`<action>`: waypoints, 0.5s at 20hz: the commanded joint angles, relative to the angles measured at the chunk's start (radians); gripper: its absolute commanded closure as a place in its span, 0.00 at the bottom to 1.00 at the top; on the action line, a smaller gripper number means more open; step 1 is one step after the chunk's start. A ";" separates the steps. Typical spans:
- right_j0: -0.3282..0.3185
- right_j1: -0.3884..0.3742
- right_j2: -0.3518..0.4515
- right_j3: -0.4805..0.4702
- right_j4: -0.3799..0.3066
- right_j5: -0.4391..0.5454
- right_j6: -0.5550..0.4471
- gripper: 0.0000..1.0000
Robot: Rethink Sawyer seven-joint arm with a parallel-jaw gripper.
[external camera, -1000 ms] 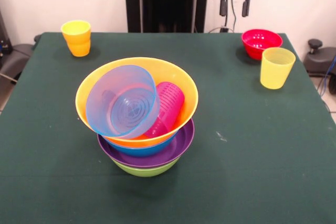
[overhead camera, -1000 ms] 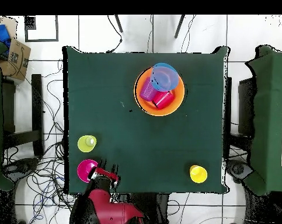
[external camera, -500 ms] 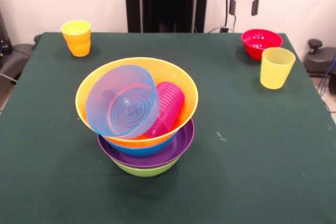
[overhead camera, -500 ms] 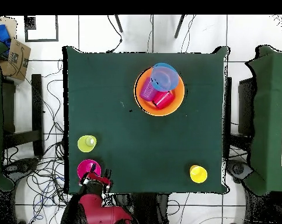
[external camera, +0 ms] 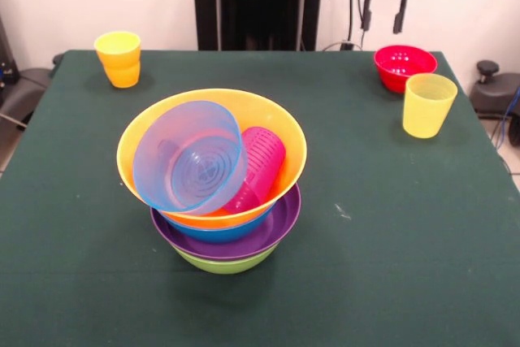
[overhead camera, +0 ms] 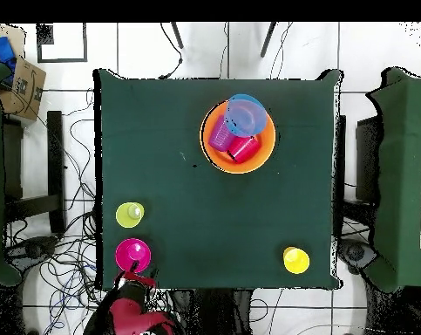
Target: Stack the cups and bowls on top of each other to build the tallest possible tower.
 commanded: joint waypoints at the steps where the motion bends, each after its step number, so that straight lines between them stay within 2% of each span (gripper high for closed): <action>1: 0.065 0.285 0.009 -0.199 0.101 -0.058 0.093 0.00; 3: 0.075 0.363 -0.016 -0.252 0.112 -0.113 0.086 0.00; 5: 0.028 0.418 -0.011 -0.306 0.053 -0.154 0.084 0.00; 10: 0.005 0.439 -0.010 -0.349 0.024 -0.158 0.076 0.00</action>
